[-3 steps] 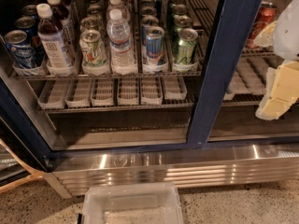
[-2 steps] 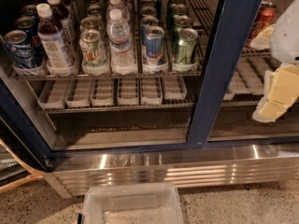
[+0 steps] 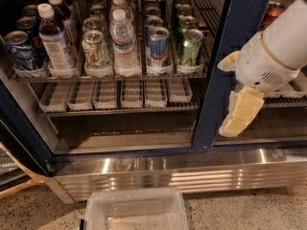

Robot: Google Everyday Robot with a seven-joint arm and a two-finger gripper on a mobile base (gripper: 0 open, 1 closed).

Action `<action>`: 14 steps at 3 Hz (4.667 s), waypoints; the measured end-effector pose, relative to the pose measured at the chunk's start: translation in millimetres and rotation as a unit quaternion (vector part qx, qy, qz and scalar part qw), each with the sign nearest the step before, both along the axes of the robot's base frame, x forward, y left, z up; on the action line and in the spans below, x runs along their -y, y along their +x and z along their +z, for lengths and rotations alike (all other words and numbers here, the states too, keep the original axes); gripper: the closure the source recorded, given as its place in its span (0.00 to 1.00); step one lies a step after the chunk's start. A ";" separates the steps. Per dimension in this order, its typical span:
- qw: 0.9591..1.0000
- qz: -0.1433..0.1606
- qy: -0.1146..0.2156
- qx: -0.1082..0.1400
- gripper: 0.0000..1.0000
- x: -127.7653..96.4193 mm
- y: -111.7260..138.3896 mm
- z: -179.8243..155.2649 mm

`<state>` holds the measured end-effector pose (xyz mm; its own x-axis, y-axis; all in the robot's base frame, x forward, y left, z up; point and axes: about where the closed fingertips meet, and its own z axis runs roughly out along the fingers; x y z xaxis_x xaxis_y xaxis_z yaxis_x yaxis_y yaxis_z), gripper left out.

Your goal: Pick green can from top shelf of fridge

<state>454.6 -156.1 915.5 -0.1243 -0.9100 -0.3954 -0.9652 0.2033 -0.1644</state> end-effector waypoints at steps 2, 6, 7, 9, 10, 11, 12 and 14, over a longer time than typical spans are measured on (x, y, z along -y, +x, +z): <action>0.996 0.016 0.053 0.072 0.00 -55.0 34.0 -23.0; 0.962 -0.090 0.177 0.190 0.00 -59.2 75.6 0.9; 0.945 -0.131 0.232 0.187 0.00 -72.1 70.4 -22.2; 0.928 -0.157 0.271 0.204 0.00 -87.0 77.0 -0.6; 0.928 -0.157 0.271 0.204 0.16 -87.0 77.0 -0.6; 0.928 -0.157 0.271 0.204 0.37 -87.0 77.0 -0.5; 0.920 -0.173 0.272 0.221 0.35 -89.6 80.3 0.3; 0.900 -0.235 0.268 0.251 0.26 -122.0 87.6 -38.1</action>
Offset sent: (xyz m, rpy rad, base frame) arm 0.0664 0.0784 -0.0182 0.1823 -0.3120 0.0023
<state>542.2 -34.1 877.4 -0.1289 -0.4657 -0.8755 -0.5844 0.7489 -0.3124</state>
